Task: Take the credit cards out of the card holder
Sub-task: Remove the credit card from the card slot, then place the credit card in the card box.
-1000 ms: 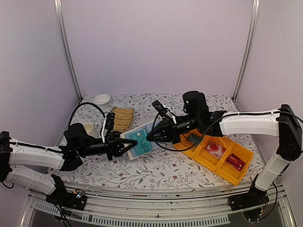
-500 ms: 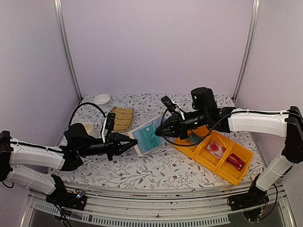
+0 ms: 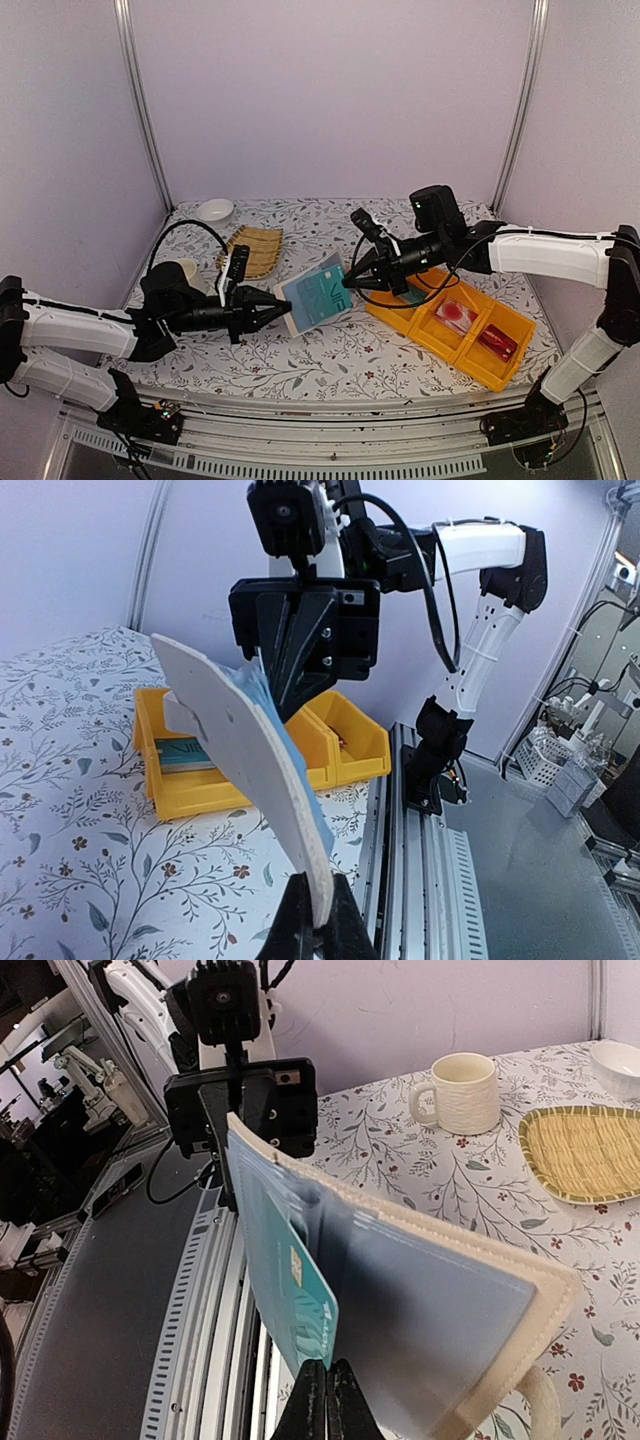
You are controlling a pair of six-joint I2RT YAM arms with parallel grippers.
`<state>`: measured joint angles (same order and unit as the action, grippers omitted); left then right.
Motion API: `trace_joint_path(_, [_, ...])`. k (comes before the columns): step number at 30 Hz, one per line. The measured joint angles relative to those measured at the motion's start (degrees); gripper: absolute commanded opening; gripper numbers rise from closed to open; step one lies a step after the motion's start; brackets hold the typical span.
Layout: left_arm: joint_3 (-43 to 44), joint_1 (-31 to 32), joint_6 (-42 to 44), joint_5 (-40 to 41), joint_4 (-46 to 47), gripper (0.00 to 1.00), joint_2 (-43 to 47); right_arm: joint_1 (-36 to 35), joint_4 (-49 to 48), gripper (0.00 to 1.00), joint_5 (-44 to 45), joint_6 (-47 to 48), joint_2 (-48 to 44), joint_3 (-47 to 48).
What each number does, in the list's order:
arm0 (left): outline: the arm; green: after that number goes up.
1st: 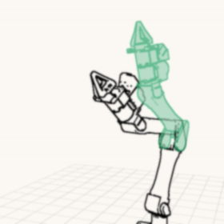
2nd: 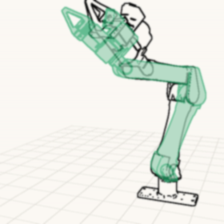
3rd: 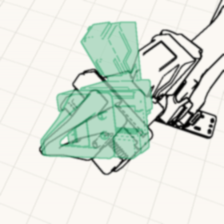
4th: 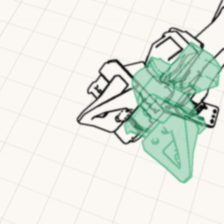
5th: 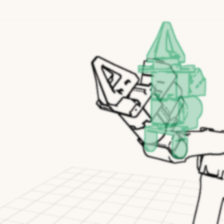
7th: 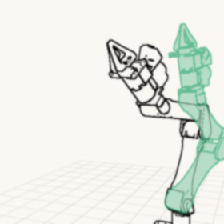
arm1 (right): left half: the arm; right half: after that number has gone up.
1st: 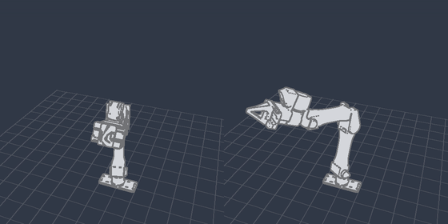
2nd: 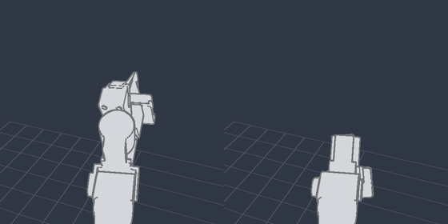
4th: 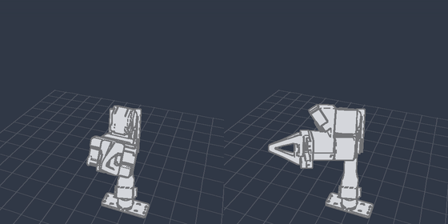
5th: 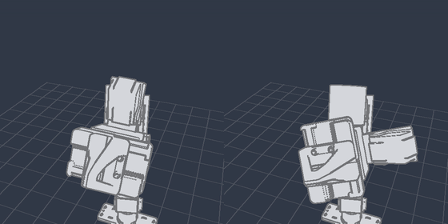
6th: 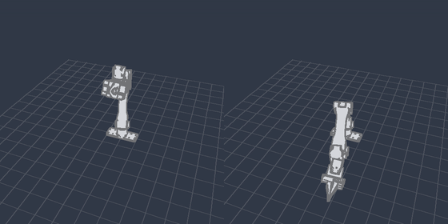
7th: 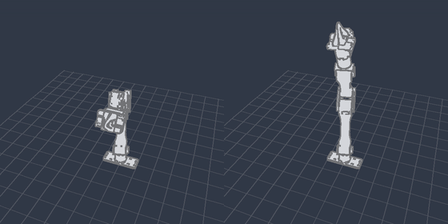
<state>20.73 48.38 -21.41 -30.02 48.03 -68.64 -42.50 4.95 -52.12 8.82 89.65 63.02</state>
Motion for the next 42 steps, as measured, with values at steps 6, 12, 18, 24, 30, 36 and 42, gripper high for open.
trace_joint_path(6, [-0.9,0.0,0.0,-0.5,0.4,0.0,-0.1,1.7,2.8,0.01,0.8,2.7,-0.3,0.0])
trace_joint_path(12, [-1.6,-0.1,-0.5,-0.8,0.6,0.0,-0.8,3.1,6.2,0.02,2.0,4.7,-0.5,0.0])
trace_joint_path(18, [-2.3,-1.1,-0.5,-0.7,-0.1,0.0,-1.2,7.1,9.2,0.01,5.9,6.2,-3.3,0.1])
trace_joint_path(24, [-4.1,-3.1,-0.9,0.1,-0.5,0.0,-4.2,9.0,17.8,0.02,14.5,9.4,-3.7,3.2])
trace_joint_path(30, [-5.6,-5.0,-1.2,0.2,0.5,0.0,-8.4,12.2,32.4,0.01,29.9,15.2,-3.2,13.7])
trace_joint_path(36, [-5.9,-5.9,-1.0,-0.3,2.3,0.0,-10.5,12.9,46.5,0.02,39.9,16.5,3.8,23.5])
trace_joint_path(42, [-5.9,-6.3,-0.6,-0.9,2.6,0.0,-10.5,12.9,54.8,0.02,45.8,15.6,7.6,22.8])
